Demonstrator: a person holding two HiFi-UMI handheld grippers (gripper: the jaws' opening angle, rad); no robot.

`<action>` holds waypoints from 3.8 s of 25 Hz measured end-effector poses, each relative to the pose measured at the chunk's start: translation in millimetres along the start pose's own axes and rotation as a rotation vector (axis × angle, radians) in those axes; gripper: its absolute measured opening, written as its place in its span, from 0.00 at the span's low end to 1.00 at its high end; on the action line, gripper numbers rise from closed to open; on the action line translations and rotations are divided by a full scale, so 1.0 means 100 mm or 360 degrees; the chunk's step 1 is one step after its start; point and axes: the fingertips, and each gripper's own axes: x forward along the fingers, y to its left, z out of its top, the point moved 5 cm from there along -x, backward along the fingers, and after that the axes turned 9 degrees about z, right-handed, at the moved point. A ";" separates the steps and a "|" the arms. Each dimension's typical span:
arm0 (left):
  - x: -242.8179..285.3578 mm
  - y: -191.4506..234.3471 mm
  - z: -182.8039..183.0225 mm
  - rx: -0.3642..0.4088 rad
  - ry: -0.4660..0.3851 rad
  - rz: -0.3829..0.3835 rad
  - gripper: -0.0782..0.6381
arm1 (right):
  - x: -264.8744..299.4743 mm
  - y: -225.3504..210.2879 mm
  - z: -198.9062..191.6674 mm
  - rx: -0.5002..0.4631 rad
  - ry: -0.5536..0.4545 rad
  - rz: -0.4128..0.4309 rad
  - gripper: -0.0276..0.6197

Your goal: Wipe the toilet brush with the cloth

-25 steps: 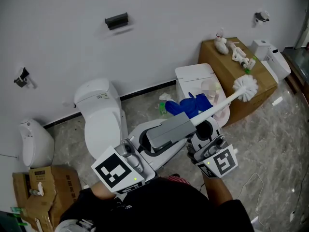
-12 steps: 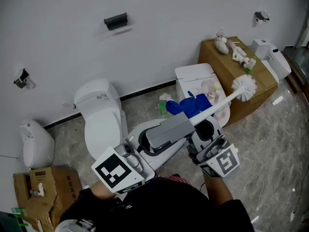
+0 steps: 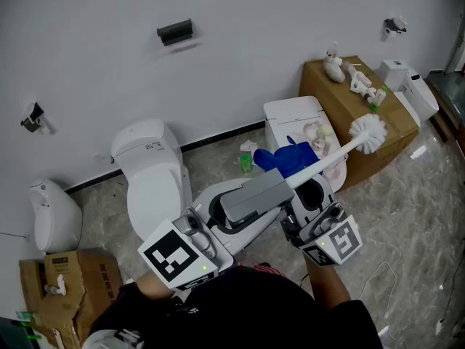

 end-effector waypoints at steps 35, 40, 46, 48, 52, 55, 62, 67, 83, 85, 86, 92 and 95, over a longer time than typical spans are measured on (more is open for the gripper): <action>-0.05 0.05 0.03 0.0001 -0.0019 0.0010 0.33 | -0.18 -0.27 0.11 -0.0026 0.0000 -0.0207 0.14; -0.06 0.06 0.03 -0.0004 -0.0024 0.0015 0.33 | -0.20 -0.28 0.12 -0.0028 0.0004 -0.0233 0.14; -0.06 0.06 0.04 -0.0006 -0.0029 0.0020 0.33 | -0.23 -0.33 0.14 -0.0020 0.0003 -0.0268 0.14; -0.06 0.06 0.04 -0.0003 -0.0030 0.0019 0.33 | -0.24 -0.34 0.15 -0.0020 0.0003 -0.0279 0.14; -0.07 0.05 0.03 -0.0017 -0.0010 0.0016 0.33 | -0.27 -0.37 0.16 -0.0029 0.0000 -0.0309 0.14; -0.05 0.05 0.04 -0.0011 -0.0013 0.0009 0.33 | -0.29 -0.41 0.19 -0.0034 -0.0002 -0.0337 0.14; -0.05 0.06 0.03 -0.0013 -0.0011 -0.0002 0.33 | -0.36 -0.49 0.20 -0.0035 -0.0004 -0.0389 0.14; -0.05 0.04 0.05 -0.0008 -0.0010 -0.0001 0.33 | -0.39 -0.53 0.24 -0.0042 -0.0014 -0.0416 0.14; -0.05 0.05 0.04 -0.0018 -0.0012 -0.0011 0.33 | -0.51 -0.70 0.30 -0.0035 -0.0051 -0.0509 0.14; -0.05 0.05 0.03 -0.0017 -0.0019 -0.0017 0.33 | -0.53 -0.72 0.30 -0.0035 -0.0055 -0.0522 0.14; -0.05 0.06 0.03 -0.0014 -0.0022 -0.0020 0.33 | -0.54 -0.73 0.30 -0.0036 -0.0056 -0.0530 0.14; -0.05 0.05 0.05 -0.0012 -0.0031 -0.0030 0.33 | -0.59 -0.79 0.34 -0.0030 -0.0071 -0.0569 0.14; -0.05 0.05 0.05 -0.0012 -0.0028 -0.0029 0.33 | -0.62 -0.82 0.35 -0.0025 -0.0079 -0.0586 0.14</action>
